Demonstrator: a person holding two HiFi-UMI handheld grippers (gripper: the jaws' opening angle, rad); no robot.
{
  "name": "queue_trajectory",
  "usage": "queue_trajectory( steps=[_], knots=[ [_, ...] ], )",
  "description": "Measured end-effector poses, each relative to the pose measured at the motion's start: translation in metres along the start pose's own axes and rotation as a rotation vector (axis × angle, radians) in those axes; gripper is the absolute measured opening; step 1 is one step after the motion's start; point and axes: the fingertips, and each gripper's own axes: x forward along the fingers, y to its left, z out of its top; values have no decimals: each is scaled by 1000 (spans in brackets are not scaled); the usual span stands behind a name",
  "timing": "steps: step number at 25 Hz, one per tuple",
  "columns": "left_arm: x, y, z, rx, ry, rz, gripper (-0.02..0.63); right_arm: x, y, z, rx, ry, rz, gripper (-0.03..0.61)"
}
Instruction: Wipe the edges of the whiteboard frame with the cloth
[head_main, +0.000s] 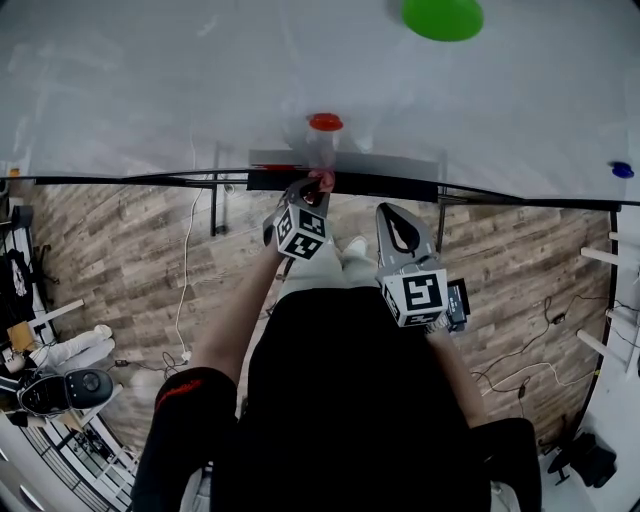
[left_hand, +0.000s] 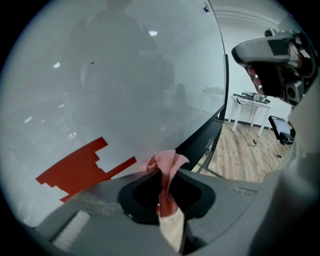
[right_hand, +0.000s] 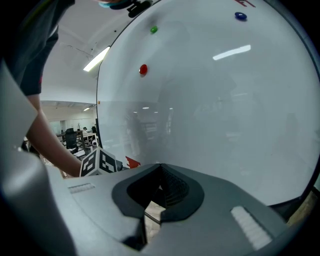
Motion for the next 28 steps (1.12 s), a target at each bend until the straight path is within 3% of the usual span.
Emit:
queue_trajectory(
  steps=[11,17,28],
  knots=[
    [3,-7,4,16,-14,-39,48,1,8,8,31,-38,-108,2],
    [5,-15,10,15,-11,-53,48,1,4,14,20,-40,-88,2],
    [11,-16,12,-29,2,-6,48,-6,-15,13,-14,-11,-27,2]
  ],
)
